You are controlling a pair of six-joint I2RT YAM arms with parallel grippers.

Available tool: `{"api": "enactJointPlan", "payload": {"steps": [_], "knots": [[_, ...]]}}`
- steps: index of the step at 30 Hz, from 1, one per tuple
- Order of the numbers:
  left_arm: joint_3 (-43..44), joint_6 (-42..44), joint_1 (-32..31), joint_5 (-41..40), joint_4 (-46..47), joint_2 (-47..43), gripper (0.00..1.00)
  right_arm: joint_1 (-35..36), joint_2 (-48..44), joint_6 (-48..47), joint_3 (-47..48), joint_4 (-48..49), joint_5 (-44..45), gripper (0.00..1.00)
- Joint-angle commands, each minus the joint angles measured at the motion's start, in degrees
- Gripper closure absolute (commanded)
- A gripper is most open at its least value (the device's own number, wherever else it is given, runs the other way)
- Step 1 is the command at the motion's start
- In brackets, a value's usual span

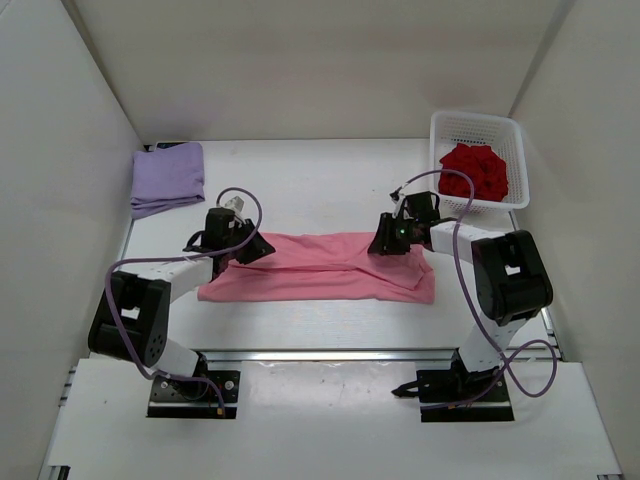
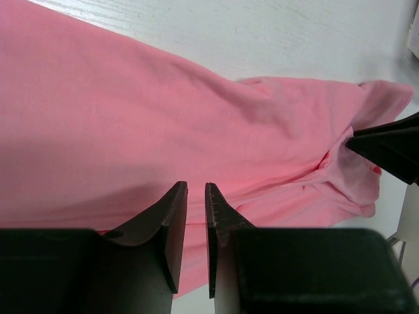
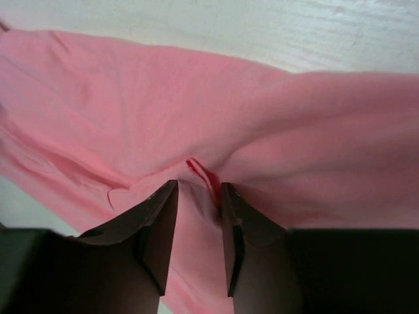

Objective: Fold and stack the t-shirts
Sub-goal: Fold the other side of the tshirt into a rectangle

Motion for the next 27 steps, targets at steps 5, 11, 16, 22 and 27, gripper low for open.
{"api": "enactJointPlan", "payload": {"steps": [5, 11, 16, 22, 27], "knots": [[-1.2, -1.3, 0.6, 2.7, 3.5, -4.0, 0.72, 0.7, -3.3, -1.4, -0.8, -3.0, -2.3, 0.73], [-1.2, -2.0, 0.9, 3.6, 3.7, -4.2, 0.72, 1.5, -10.3, -1.5, -3.0, -5.3, -3.5, 1.00], [-0.9, -2.4, 1.2, 3.9, 3.9, -4.7, 0.72, 7.2, -17.2, -0.4, -7.2, -9.9, -1.0, 1.00], [-0.8, -2.4, 1.3, 3.9, 3.8, -5.5, 0.72, 16.2, -21.0, 3.2, -11.2, -12.3, 3.3, 0.81], [0.5, -2.0, 1.1, 2.1, 1.8, -6.5, 0.72, 16.8, -23.2, 0.7, -6.6, -19.1, 5.5, 0.75]]}}
